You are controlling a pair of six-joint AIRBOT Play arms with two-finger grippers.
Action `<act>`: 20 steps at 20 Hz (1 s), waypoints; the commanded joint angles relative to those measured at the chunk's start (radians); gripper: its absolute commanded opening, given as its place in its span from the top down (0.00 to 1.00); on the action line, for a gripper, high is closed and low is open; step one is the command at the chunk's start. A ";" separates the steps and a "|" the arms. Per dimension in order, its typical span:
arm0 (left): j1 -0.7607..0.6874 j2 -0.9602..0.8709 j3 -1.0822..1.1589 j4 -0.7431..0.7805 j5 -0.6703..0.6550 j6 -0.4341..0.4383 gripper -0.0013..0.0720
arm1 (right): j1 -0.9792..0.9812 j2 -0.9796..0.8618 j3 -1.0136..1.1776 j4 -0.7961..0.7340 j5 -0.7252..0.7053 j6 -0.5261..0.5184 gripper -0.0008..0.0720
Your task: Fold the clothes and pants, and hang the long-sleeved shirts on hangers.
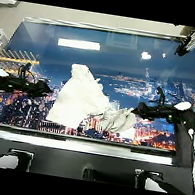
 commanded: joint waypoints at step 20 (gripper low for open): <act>-0.151 -0.168 -0.005 -0.123 0.117 0.136 0.96 | 0.002 0.079 0.001 0.082 0.076 0.081 0.94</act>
